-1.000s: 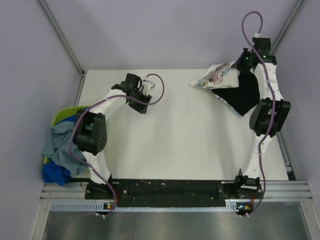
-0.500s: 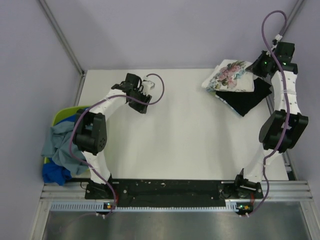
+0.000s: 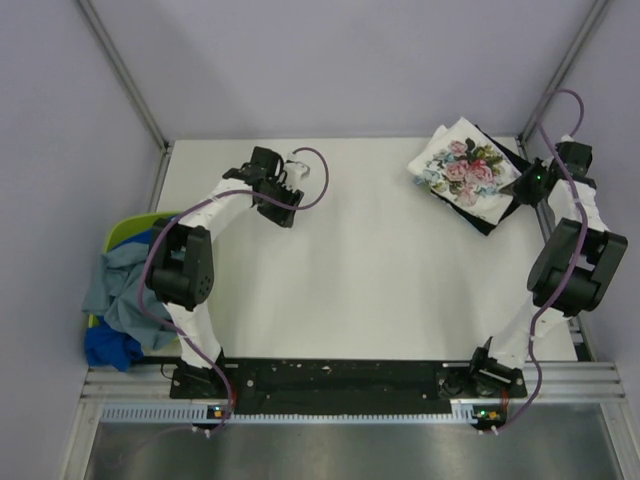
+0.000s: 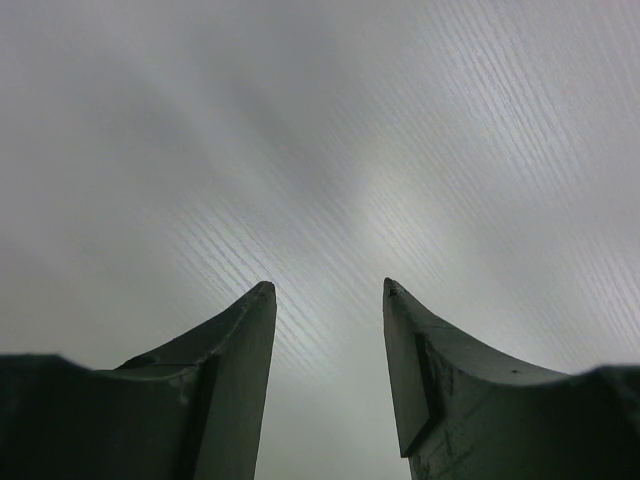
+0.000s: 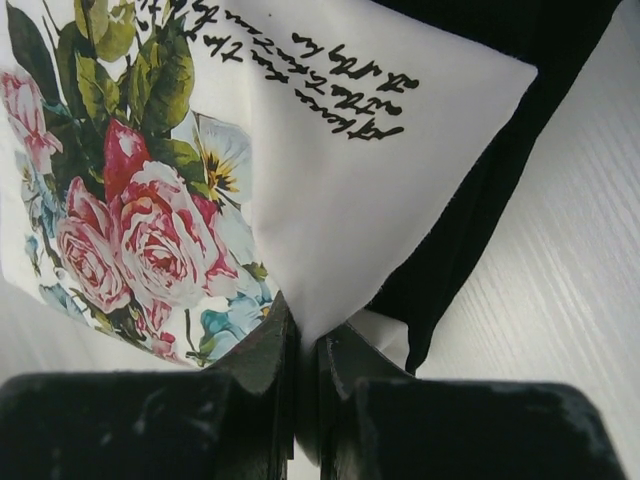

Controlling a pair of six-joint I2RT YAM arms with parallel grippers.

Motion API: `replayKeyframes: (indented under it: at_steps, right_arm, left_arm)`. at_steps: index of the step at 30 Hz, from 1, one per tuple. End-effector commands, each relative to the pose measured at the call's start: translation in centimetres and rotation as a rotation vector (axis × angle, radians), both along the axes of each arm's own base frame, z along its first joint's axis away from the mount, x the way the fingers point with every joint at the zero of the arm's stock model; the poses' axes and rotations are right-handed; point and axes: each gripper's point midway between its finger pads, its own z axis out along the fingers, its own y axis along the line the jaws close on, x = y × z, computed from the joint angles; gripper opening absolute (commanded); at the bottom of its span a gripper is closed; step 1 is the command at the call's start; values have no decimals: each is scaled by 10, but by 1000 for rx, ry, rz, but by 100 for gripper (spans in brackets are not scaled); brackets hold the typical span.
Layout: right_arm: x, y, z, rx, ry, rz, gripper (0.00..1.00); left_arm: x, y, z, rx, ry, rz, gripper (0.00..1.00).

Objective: Fold and stack the t-shirts
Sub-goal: Put the neatly folded tshirt into the corner of the board with the right arm

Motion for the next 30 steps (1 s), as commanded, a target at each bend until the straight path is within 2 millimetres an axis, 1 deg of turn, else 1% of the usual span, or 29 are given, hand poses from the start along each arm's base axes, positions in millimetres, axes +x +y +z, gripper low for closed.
replayKeyframes:
  at_steps: [1, 2, 4, 5, 7, 10, 11, 13, 14, 16, 18, 19, 22, 26, 28, 30]
  right_arm:
    - [11, -20, 22, -53, -90, -56, 3]
    - [10, -21, 20, -56, -85, -62, 11]
    - [4, -30, 16, -74, -67, -97, 34]
    - [1, -35, 17, -80, -64, -111, 44]
    - [-4, -43, 17, -81, -65, -126, 49]
    - [-11, -61, 27, -86, -91, -155, 52]
    - [-12, -67, 34, -91, -112, -159, 53]
    - [-8, -72, 46, -87, -169, -142, 53]
    - [-4, -71, 52, -74, -200, -121, 53]
    - [4, -72, 57, -51, -228, -100, 53]
    - [15, -71, 57, -13, -248, -86, 52]
    - [18, -70, 53, 15, -245, -88, 52]
    - [23, -68, 40, 78, -228, -114, 50]
    - [32, -60, 38, 141, -263, -111, 48]
    - [36, -58, 35, 167, -249, -127, 48]
    - [39, -55, 26, 197, -221, -138, 47]
  left_arm:
    - [5, -2, 13, -20, -35, -13, 52]
    - [5, -2, 13, -21, -33, -14, 52]
    - [4, -2, 11, -20, -28, -16, 52]
    - [4, -3, 11, -21, -28, -16, 52]
    - [4, -3, 10, -22, -25, -17, 52]
    - [4, -4, 10, -24, -19, -20, 52]
    - [4, -3, 9, -22, -16, -21, 52]
    - [3, -3, 8, -17, -13, -23, 53]
    - [3, -2, 8, -15, -12, -21, 53]
    - [3, -2, 8, -13, -14, -26, 52]
    - [3, -1, 10, -8, -20, -29, 53]
    - [3, 0, 9, -4, -21, -30, 52]
    - [4, 1, 12, 1, -31, -31, 53]
    - [3, -3, 12, -14, -25, -35, 53]
    - [3, -4, 11, -19, -18, -37, 53]
    - [3, -5, 10, -19, -11, -38, 53]
